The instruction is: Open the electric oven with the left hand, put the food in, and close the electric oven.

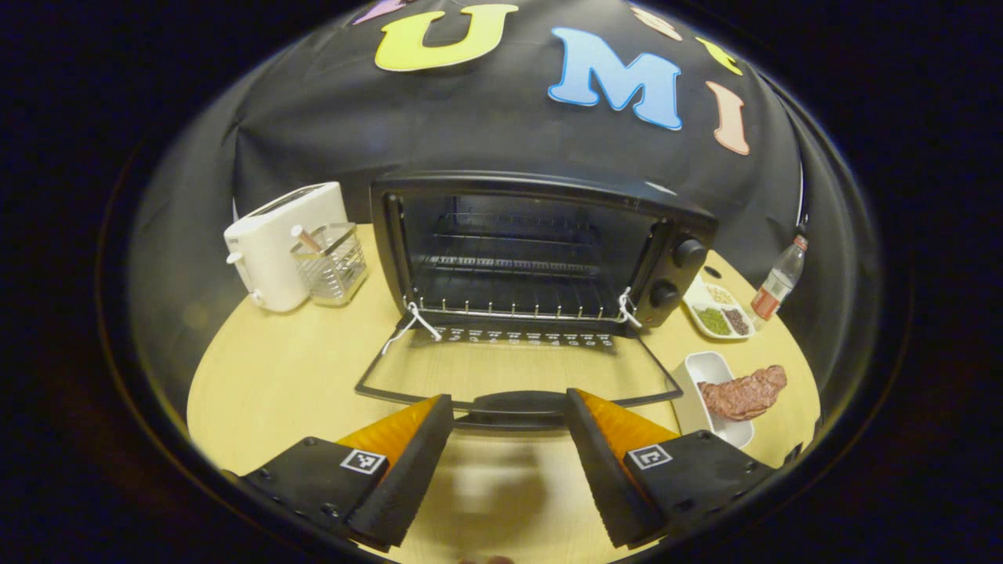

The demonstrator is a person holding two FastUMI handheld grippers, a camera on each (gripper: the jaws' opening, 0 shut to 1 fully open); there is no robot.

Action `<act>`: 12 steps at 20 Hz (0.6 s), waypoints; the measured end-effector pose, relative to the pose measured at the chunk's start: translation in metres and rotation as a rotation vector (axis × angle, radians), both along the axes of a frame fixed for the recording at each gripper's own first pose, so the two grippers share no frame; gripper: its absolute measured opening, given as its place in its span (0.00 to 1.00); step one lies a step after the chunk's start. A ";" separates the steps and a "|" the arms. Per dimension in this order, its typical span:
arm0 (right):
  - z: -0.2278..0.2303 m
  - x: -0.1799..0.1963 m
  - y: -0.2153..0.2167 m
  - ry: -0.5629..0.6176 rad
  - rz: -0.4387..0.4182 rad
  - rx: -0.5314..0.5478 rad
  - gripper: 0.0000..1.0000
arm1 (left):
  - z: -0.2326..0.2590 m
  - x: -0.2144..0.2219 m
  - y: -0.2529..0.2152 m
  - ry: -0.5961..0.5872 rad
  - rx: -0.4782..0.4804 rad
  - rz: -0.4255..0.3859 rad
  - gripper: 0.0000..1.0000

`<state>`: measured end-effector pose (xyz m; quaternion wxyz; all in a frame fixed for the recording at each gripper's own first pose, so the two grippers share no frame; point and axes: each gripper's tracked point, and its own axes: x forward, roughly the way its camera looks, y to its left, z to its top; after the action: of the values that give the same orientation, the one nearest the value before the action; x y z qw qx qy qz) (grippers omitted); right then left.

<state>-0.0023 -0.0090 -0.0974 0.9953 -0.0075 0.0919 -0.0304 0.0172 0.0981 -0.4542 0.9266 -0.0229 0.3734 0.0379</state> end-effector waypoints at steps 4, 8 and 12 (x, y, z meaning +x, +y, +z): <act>-0.016 0.006 0.000 0.041 0.003 0.005 0.98 | 0.045 0.004 -0.003 -0.095 0.011 -0.034 1.00; -0.056 0.021 0.010 0.150 0.058 0.085 0.97 | 0.114 0.012 -0.008 -0.229 -0.009 -0.039 1.00; -0.127 0.033 0.010 0.346 0.134 0.222 0.98 | 0.181 0.011 -0.017 -0.343 -0.065 -0.047 0.96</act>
<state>0.0305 0.0010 -0.2248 0.9592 0.0908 0.2633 0.0480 0.0277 0.0813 -0.2736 0.9761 -0.0500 0.2114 -0.0001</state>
